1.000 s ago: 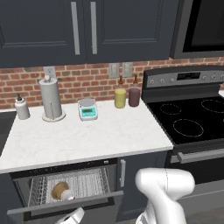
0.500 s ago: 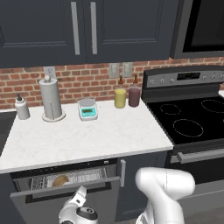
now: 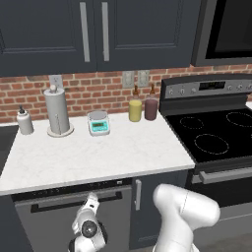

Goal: Pick up the cup and bowl from the counter, place them in the dishwasher, and close the dishwasher door.

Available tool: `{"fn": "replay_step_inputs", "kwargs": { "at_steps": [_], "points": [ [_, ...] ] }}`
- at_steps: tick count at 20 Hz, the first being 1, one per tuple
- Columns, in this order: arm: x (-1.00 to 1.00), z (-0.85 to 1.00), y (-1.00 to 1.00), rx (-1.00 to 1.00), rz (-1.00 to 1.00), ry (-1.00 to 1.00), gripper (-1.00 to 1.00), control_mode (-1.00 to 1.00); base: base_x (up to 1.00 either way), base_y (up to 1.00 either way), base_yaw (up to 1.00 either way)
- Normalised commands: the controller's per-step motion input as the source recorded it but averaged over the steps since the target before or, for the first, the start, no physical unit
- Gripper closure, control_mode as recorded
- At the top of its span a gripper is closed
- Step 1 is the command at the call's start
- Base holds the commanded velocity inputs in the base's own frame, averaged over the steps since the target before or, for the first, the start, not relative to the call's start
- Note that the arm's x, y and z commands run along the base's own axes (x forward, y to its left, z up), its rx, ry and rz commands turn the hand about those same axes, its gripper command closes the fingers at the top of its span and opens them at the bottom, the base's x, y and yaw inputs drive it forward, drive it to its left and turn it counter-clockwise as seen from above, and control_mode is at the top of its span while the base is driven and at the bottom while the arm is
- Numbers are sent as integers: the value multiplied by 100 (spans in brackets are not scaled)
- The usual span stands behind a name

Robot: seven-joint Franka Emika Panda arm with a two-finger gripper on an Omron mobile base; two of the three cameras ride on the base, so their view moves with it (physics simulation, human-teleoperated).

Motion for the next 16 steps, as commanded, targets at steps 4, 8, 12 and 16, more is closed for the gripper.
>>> {"fn": "replay_step_inputs", "kwargs": {
  "at_steps": [4, 8, 12, 16],
  "points": [
    [99, -1, -70, 0, 23, 6, -100, -100, 0, 0, 0],
    [100, -1, -69, 0, 18, 3, -100, -100, 0, 0, 0],
    [91, 0, -62, 0, 14, 2, -100, -100, 0, 0, 0],
    [58, 0, -32, 0, 5, 1, -100, -100, 0, 0, 0]
  ]
}}
